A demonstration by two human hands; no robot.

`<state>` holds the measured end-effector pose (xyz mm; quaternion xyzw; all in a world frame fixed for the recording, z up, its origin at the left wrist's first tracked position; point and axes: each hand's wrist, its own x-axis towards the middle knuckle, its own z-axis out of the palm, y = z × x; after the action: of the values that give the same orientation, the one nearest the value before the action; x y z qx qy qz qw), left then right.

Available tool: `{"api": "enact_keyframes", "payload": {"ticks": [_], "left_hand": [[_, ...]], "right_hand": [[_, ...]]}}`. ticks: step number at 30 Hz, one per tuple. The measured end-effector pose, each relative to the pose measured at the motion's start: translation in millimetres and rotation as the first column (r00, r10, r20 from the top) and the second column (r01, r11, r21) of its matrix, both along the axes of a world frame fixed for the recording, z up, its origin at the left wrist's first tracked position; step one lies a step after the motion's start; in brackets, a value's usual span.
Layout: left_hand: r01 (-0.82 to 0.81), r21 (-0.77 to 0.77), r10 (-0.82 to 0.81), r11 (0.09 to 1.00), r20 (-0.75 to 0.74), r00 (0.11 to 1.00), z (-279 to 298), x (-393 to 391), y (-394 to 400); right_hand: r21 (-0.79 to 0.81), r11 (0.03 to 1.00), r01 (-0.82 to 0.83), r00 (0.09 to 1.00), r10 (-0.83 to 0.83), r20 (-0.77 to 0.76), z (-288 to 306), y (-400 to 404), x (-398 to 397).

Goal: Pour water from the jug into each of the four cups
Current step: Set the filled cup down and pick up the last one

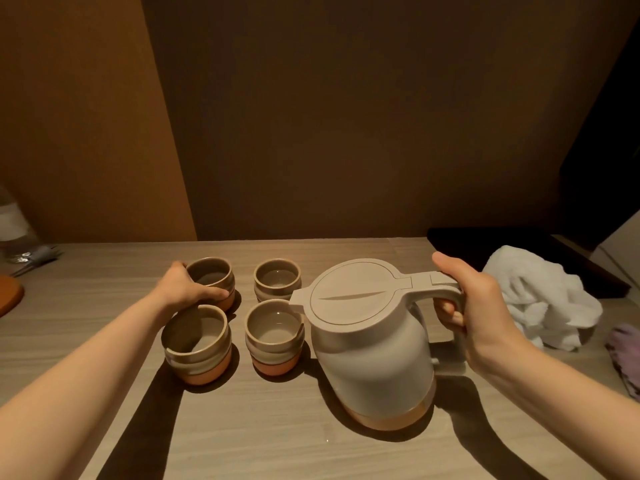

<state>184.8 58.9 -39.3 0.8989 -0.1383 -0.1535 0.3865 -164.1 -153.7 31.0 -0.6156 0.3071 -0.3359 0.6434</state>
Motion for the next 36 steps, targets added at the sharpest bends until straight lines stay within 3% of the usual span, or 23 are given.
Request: {"api": "enact_keyframes", "payload": {"ticks": [8, 15, 25, 36], "left_hand": [[-0.026, -0.049, 0.027, 0.998, 0.028, 0.999, -0.3, -0.4, -0.9], [-0.061, -0.305, 0.089, 0.950, 0.077, 0.993, 15.3, -8.0, 3.4], [0.041, -0.468, 0.052, 0.883, 0.185, 0.981, 61.3, -38.8, 12.8], [0.088, -0.601, -0.066, 0.795, 0.058, 0.996, 55.4, -103.8, 42.8]], "right_hand": [[-0.005, 1.000, 0.010, 1.000, -0.010, -0.024, 4.2, 5.0, -2.0], [-0.029, 1.000, -0.007, 1.000, 0.007, -0.020, 12.5, 13.6, -7.3], [-0.009, 1.000, 0.015, 0.998, -0.014, 0.062, 34.0, 34.1, -18.3], [-0.033, 0.999, -0.005, 0.999, 0.007, 0.051, 56.6, 59.6, -34.6]]}}
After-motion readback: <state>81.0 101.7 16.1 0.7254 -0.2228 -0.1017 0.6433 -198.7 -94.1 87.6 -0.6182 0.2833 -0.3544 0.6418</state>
